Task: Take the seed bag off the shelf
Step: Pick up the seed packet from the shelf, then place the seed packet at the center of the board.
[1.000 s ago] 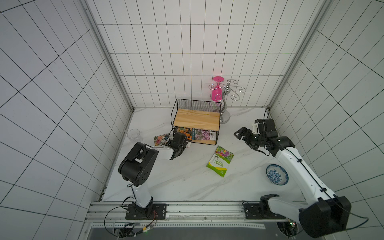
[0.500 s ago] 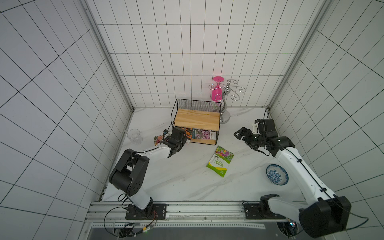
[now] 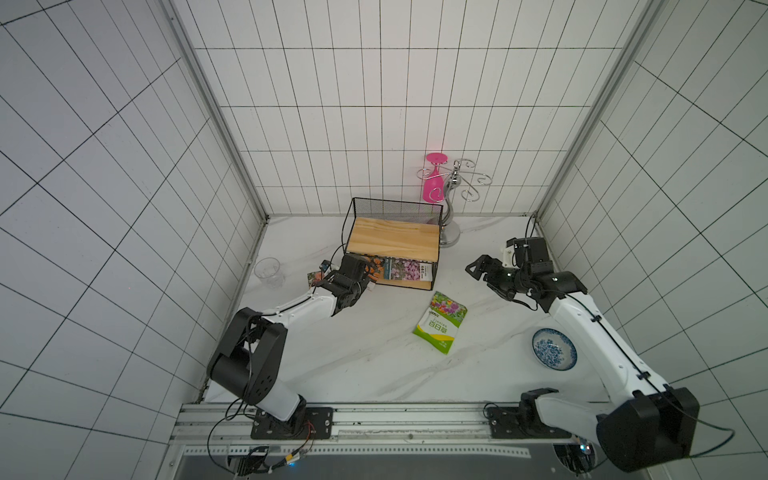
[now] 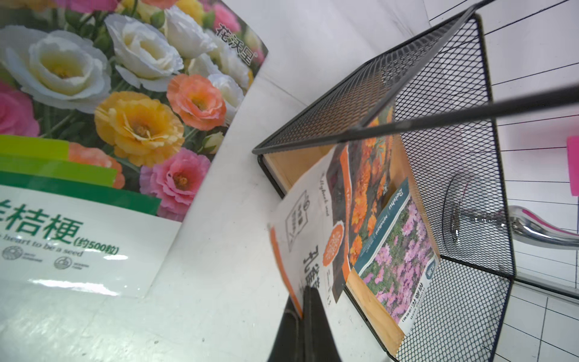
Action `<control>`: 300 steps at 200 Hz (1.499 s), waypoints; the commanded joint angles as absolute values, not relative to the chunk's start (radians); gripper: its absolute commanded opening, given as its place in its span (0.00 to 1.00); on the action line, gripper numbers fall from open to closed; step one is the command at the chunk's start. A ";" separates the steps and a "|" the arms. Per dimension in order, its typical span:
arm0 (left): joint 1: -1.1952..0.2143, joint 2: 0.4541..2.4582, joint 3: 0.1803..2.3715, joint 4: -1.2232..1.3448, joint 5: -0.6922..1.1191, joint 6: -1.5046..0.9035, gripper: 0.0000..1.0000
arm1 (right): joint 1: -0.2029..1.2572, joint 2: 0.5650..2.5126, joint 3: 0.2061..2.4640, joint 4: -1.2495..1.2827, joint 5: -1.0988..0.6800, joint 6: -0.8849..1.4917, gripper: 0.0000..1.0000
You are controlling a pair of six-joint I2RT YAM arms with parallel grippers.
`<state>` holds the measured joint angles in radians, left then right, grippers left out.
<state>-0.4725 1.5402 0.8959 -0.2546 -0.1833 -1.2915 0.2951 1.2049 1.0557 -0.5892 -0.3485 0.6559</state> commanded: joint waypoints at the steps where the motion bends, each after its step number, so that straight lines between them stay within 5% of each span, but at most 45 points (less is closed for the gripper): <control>1: -0.490 1.491 0.911 -0.302 -0.210 -1.302 0.00 | 0.310 1.240 1.113 -0.567 -0.394 0.591 0.91; 115: -0.536 1.293 0.800 -0.428 -0.179 -1.344 0.00 | 0.366 1.494 1.407 -0.514 -0.466 0.502 0.91; 246: -0.603 1.228 0.624 -0.579 -0.044 -1.533 0.00 | 0.368 1.552 1.420 -0.478 -0.444 0.509 0.91; 280: -0.603 1.230 0.611 -0.673 -0.005 -1.566 0.43 | 0.367 1.564 1.425 -0.481 -0.448 0.507 0.91; 300: -0.590 1.243 0.599 -0.695 0.037 -1.544 0.56 | 0.368 1.564 1.418 -0.480 -0.447 0.506 0.91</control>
